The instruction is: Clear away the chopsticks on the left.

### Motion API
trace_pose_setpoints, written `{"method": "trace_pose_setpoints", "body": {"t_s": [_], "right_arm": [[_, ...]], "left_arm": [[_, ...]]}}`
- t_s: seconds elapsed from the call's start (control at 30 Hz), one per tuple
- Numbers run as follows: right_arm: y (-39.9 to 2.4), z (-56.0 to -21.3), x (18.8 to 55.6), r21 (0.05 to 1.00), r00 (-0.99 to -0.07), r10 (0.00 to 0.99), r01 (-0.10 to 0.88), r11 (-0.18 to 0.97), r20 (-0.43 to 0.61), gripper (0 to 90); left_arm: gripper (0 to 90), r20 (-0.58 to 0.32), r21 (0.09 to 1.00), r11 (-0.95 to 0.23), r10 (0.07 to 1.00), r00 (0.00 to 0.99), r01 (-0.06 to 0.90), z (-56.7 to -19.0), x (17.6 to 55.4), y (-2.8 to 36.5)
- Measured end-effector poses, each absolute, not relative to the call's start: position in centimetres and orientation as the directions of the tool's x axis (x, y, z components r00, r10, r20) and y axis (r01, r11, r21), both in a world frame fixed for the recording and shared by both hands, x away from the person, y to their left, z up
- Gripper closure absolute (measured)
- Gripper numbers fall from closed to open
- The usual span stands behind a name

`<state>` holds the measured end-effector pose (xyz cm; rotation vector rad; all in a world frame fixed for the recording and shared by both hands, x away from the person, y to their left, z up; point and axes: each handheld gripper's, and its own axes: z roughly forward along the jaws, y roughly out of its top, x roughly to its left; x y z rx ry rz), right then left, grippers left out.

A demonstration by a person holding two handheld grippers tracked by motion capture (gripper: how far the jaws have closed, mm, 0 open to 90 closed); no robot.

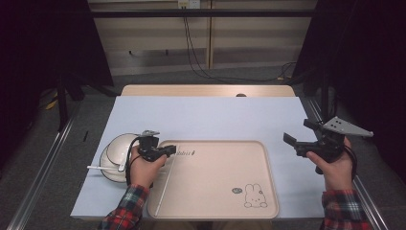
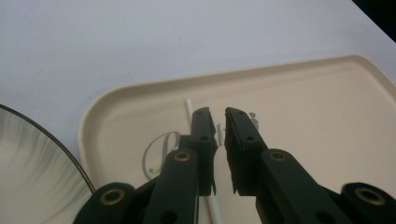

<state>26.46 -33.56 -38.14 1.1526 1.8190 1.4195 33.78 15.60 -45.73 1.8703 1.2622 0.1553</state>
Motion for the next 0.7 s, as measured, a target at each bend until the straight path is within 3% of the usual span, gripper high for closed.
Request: {"method": "trace_pose_setpoints", "body": {"t_s": [0.3, 0.7], "right_arm": [[-33.6, -38.1, 26.4, 0.955, -0.477, 0.876, 0.286, 0.077, 0.072, 1.8], [-33.7, -38.0, 26.3, 0.956, -0.476, 0.876, 0.284, 0.069, 0.079, 1.9]], "left_arm": [[76.4, -0.328, 0.713, -0.137, 0.802, 0.499, 0.688, -45.5, 33.7, 15.7], [43.0, -0.330, 0.753, -0.163, 0.745, 0.580, 0.638, -44.2, 33.4, 15.4]]}}
